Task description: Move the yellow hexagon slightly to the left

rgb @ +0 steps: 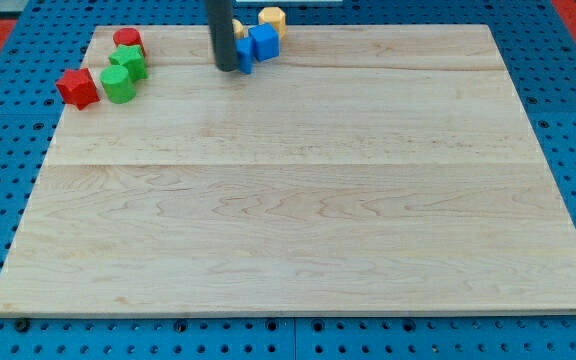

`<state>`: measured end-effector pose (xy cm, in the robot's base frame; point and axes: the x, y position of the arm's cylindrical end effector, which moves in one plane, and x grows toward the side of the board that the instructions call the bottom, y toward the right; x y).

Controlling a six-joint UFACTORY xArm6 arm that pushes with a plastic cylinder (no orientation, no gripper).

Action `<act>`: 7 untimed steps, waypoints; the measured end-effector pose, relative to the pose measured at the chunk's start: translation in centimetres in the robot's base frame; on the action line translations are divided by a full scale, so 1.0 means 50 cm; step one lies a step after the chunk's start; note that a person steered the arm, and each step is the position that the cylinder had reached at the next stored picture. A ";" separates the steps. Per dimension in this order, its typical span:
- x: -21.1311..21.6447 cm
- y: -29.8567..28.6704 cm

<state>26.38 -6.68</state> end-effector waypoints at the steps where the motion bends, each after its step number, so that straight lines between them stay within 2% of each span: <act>1: 0.057 0.007; 2: 0.107 0.107; 3: 0.008 0.295; 4: -0.144 0.287; 5: -0.144 0.287; 6: -0.144 0.236; 7: -0.141 0.108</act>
<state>19.30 -1.28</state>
